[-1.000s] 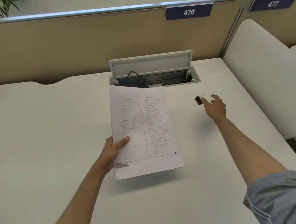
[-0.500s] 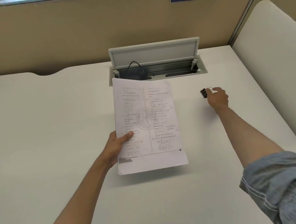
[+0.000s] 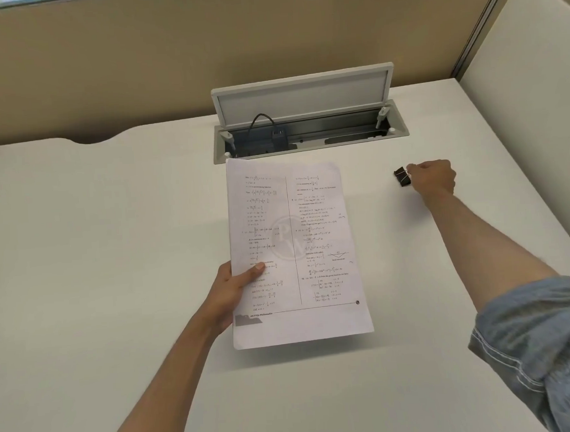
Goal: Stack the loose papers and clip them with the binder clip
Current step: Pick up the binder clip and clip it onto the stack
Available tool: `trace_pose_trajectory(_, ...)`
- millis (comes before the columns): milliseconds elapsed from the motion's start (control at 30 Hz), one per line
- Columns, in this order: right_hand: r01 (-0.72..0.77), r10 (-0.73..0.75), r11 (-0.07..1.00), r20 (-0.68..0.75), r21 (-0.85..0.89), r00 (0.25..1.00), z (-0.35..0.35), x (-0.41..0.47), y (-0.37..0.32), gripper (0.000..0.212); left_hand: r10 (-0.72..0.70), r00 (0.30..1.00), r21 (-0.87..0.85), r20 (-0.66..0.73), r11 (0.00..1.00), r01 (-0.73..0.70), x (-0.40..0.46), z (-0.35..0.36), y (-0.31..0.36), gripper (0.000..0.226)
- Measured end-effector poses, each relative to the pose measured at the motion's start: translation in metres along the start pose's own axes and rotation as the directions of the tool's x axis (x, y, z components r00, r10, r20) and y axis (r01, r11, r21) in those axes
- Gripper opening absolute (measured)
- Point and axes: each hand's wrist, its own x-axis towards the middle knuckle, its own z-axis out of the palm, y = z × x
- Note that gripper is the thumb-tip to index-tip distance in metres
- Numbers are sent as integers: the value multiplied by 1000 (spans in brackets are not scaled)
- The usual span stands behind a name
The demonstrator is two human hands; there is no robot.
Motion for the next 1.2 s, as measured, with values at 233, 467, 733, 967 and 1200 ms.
trace_pose_trajectory(233, -96, 23, 884, 162, 458, 986, -5, -12, -7, 12, 5, 1000, -1, 12, 1000, -5, -5, 1, 0, 26)
trace_pose_trajectory(467, -218, -72, 678, 359, 702, 931, -11, -50, -27, 14, 25, 999, 8, 29, 1000, -25, -14, 4, 1, 21)
trace_pose_trajectory(733, -165, -271, 716, 488, 679, 830, -13, -106, -50, 8, 26, 999, 24, 36, 999, -27, -24, 5, -3, 25)
trace_pose_trajectory(967, 174, -452, 860, 557, 480, 697, -9, -162, -81, 28, 59, 996, 58, 62, 996, -62, -32, 10, -6, 20)
trace_pose_trajectory(1200, 764, -647, 640, 591, 78, 482, -9, -192, -107, 49, 121, 986, 137, 116, 981, -137, -42, 10, -4, 18)
